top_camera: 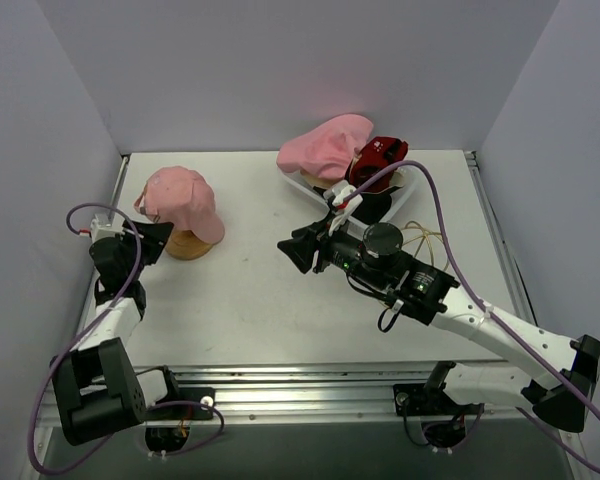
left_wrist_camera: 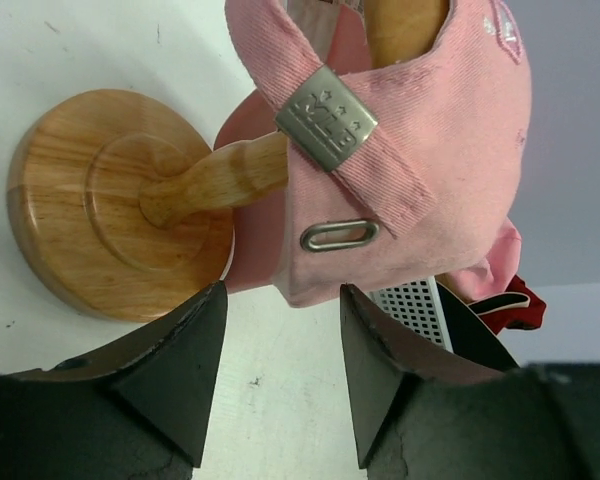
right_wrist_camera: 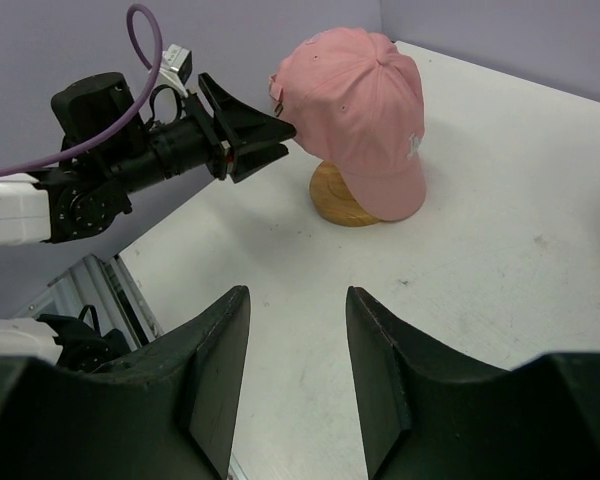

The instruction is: Stack the hats

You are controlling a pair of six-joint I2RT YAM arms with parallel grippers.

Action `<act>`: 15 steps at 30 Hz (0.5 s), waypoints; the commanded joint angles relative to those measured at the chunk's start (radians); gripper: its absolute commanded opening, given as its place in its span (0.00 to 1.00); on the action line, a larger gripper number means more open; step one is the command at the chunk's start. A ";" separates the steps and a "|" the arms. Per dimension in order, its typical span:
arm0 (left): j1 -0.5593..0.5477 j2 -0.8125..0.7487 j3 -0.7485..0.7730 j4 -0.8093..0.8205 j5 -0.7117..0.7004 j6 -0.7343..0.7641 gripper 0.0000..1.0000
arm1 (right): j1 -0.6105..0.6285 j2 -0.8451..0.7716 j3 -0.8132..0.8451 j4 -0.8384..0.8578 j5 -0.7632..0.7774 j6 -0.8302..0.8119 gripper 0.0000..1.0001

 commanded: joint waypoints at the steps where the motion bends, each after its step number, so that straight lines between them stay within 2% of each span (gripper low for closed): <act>1: 0.012 -0.111 0.031 -0.100 -0.058 0.011 0.60 | 0.006 -0.019 0.004 0.031 0.024 -0.014 0.39; 5: 0.014 -0.261 0.111 -0.279 -0.164 0.058 0.68 | 0.006 -0.017 0.005 0.029 0.021 -0.014 0.40; 8: 0.014 -0.306 0.173 -0.391 -0.190 0.094 0.70 | 0.007 -0.020 0.007 0.026 0.019 -0.016 0.40; 11: 0.014 -0.283 0.218 -0.430 -0.187 0.106 0.71 | 0.010 -0.030 0.004 0.025 0.025 -0.016 0.40; 15: 0.008 -0.167 0.325 -0.415 -0.052 0.138 0.71 | 0.009 -0.034 0.002 0.023 0.027 -0.017 0.40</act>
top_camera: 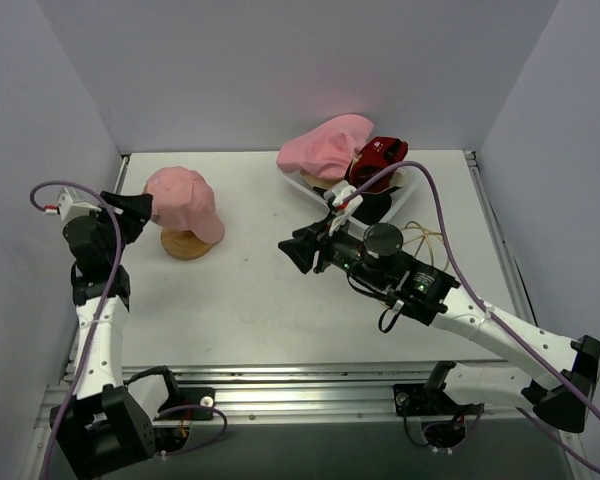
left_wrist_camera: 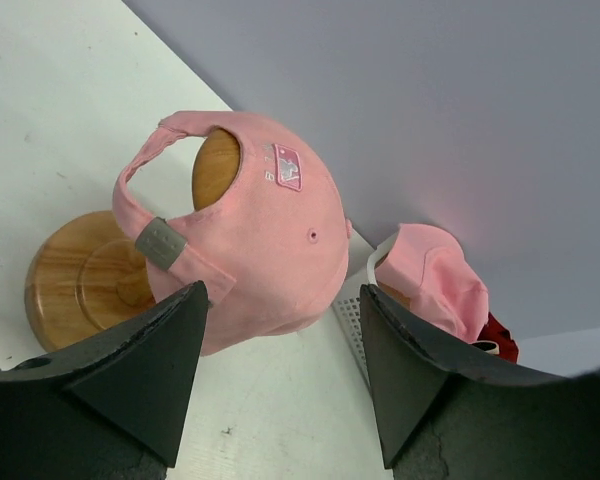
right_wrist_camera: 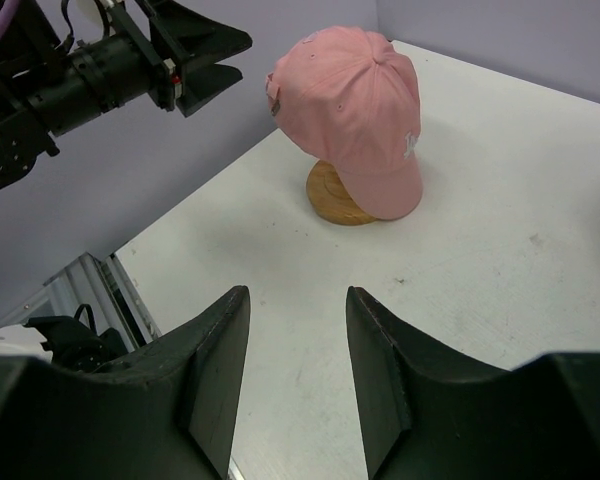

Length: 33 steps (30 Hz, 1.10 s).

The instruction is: Stack the hats

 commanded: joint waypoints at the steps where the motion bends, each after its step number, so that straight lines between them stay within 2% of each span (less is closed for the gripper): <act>1: -0.006 0.104 0.110 -0.067 0.103 0.062 0.70 | 0.008 -0.032 0.002 0.031 0.020 -0.010 0.40; 3: -0.044 0.145 0.151 -0.145 0.086 0.103 0.70 | 0.009 -0.031 0.002 0.030 0.021 -0.011 0.40; 5: -0.075 0.142 0.180 -0.214 0.005 0.134 0.70 | 0.008 -0.031 0.004 0.030 0.023 -0.013 0.40; 7: -0.106 0.136 0.191 -0.231 -0.033 0.149 0.72 | 0.008 -0.031 0.004 0.026 0.029 -0.013 0.40; 10: -0.123 0.138 0.235 -0.319 -0.136 0.189 0.72 | 0.008 -0.028 0.002 0.025 0.030 -0.016 0.40; 11: -0.126 0.132 0.248 -0.381 -0.179 0.194 0.73 | 0.008 -0.026 0.005 0.025 0.030 -0.016 0.40; 14: -0.128 0.070 0.266 -0.432 -0.282 0.215 0.77 | 0.009 -0.023 0.008 0.019 0.032 -0.017 0.40; 16: -0.129 0.043 0.280 -0.445 -0.287 0.225 0.77 | 0.008 -0.023 0.010 0.017 0.037 -0.019 0.40; 19: -0.158 0.006 0.334 -0.469 -0.213 0.257 0.77 | 0.008 -0.025 0.004 0.019 0.066 -0.010 0.40; 22: -0.372 0.022 0.397 -0.501 -0.242 0.324 0.78 | 0.008 -0.015 0.008 0.011 0.132 0.000 0.39; 23: -0.441 0.030 0.406 -0.518 -0.265 0.367 0.81 | 0.008 -0.012 0.013 -0.007 0.185 0.000 0.39; 24: -0.563 0.035 0.414 -0.520 -0.288 0.382 0.84 | 0.008 -0.015 0.017 -0.016 0.219 0.000 0.39; 25: -0.616 0.041 0.411 -0.523 -0.323 0.395 0.86 | 0.006 -0.022 0.014 -0.016 0.250 -0.005 0.38; 27: -0.721 0.041 0.398 -0.509 -0.330 0.410 0.96 | 0.003 -0.049 -0.005 0.000 0.342 -0.013 0.38; 28: -0.745 0.035 0.379 -0.505 -0.337 0.412 1.00 | -0.001 -0.054 -0.003 -0.003 0.375 -0.017 0.39; 30: -0.782 0.033 0.358 -0.488 -0.348 0.426 0.94 | -0.027 -0.054 0.017 -0.049 0.502 -0.025 0.39; 32: -0.815 0.036 0.329 -0.482 -0.372 0.423 0.94 | -0.064 -0.034 0.040 -0.102 0.599 0.021 0.38; 33: -0.825 0.038 0.314 -0.468 -0.376 0.416 0.94 | -0.126 -0.026 0.040 -0.107 0.625 0.039 0.38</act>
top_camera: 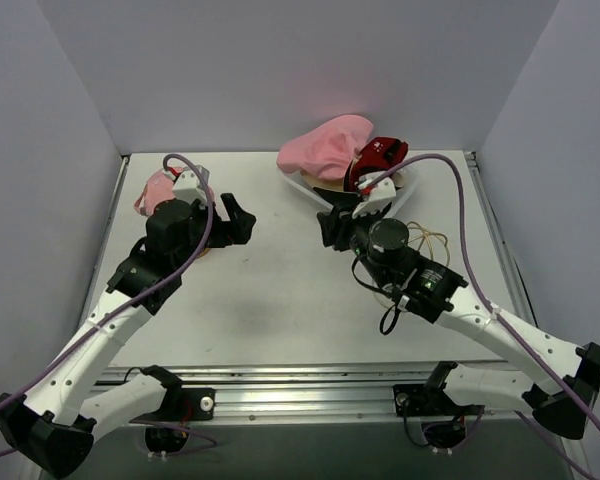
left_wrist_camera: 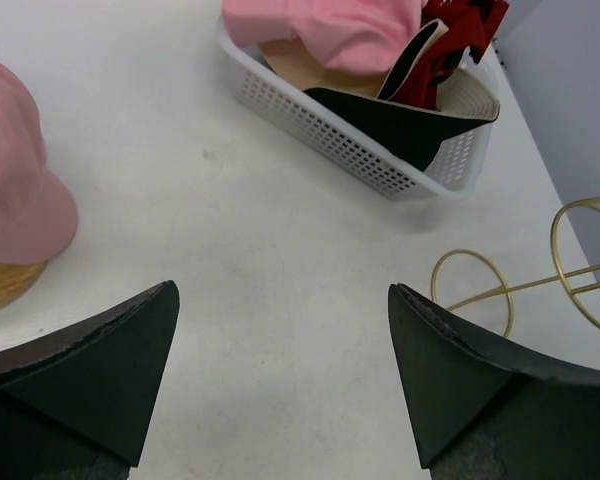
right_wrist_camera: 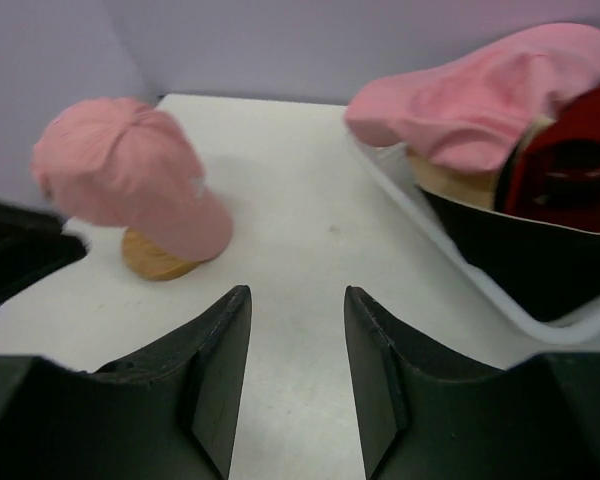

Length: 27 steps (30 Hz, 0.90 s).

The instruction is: Stack the hats

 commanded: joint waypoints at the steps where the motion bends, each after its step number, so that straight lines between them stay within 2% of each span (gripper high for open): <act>1: -0.048 0.002 -0.051 0.035 -0.056 0.023 0.94 | -0.121 0.017 0.034 -0.033 0.210 0.055 0.38; 4: -0.100 -0.006 -0.132 0.129 -0.052 0.014 0.94 | -0.267 0.083 0.072 -0.067 0.139 0.089 0.38; 7: -0.135 -0.024 -0.230 0.254 -0.036 0.014 0.94 | -0.344 0.177 0.174 -0.154 0.104 0.078 0.39; 9: -0.148 -0.029 -0.287 0.363 0.018 0.003 0.94 | -0.367 0.240 0.245 -0.181 0.098 0.012 0.40; 13: -0.149 -0.014 -0.336 0.449 0.102 -0.041 0.94 | -0.469 0.339 0.339 -0.225 0.072 0.026 0.40; 16: -0.157 0.011 -0.361 0.466 0.106 -0.046 0.94 | -0.490 0.451 0.403 -0.224 0.002 -0.006 0.40; 20: -0.165 0.048 -0.368 0.472 0.123 0.000 0.94 | -0.517 0.574 0.500 -0.283 0.008 0.003 0.40; 23: -0.165 0.046 -0.372 0.472 0.082 0.026 0.94 | -0.519 0.611 0.521 -0.279 -0.063 -0.037 0.41; 27: -0.166 0.039 -0.396 0.508 0.083 0.032 0.94 | -0.516 0.596 0.468 -0.233 -0.246 -0.136 0.44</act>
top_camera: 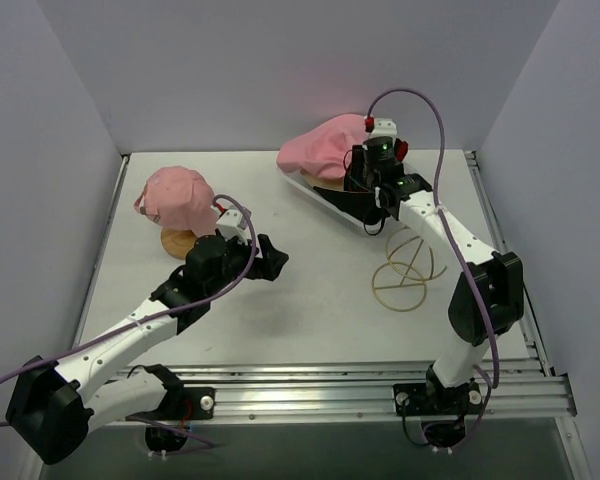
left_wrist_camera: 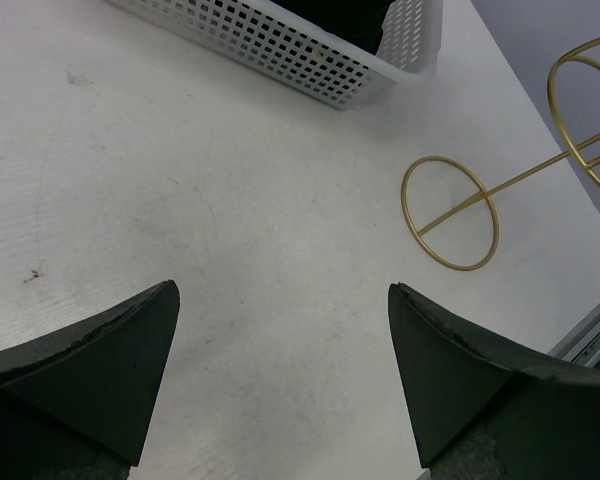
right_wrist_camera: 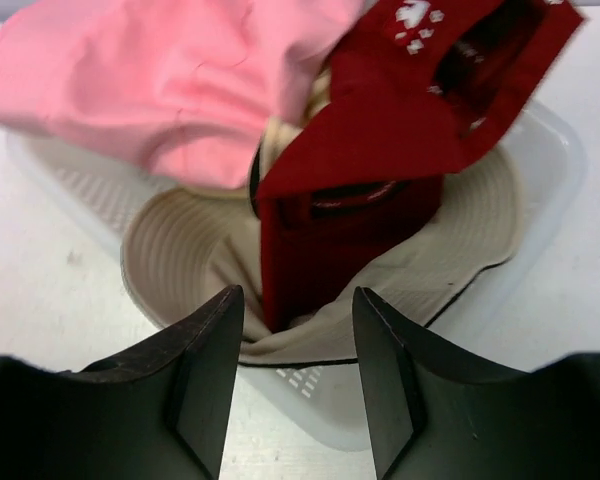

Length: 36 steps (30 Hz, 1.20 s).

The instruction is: Stack the hats

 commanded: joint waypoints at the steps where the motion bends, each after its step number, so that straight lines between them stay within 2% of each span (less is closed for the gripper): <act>1: -0.006 -0.010 -0.014 0.090 -0.006 0.030 0.94 | 0.002 -0.045 -0.009 0.023 -0.222 -0.117 0.45; 4: -0.006 -0.027 -0.009 0.072 -0.017 0.037 0.94 | 0.017 -0.045 -0.015 -0.011 -0.314 -0.207 0.47; 9: -0.006 -0.082 -0.037 0.069 -0.059 0.039 0.94 | 0.057 -0.031 -0.003 -0.060 -0.284 -0.342 0.48; 16: -0.006 -0.078 -0.031 0.052 -0.077 0.046 0.94 | 0.128 0.046 0.018 -0.114 -0.092 -0.503 0.49; 21: -0.006 -0.049 -0.014 0.036 -0.077 0.045 0.94 | 0.134 0.090 0.035 -0.123 0.039 -0.534 0.47; 26: -0.006 -0.047 -0.014 0.027 -0.094 0.040 0.94 | 0.134 0.150 0.100 -0.152 0.069 -0.548 0.41; 29: -0.006 -0.058 -0.015 0.024 -0.111 0.040 0.94 | 0.146 0.184 0.156 -0.201 0.136 -0.551 0.40; 36: -0.006 -0.093 -0.035 0.041 -0.117 0.042 0.94 | 0.200 0.110 0.189 -0.201 0.097 -0.560 0.45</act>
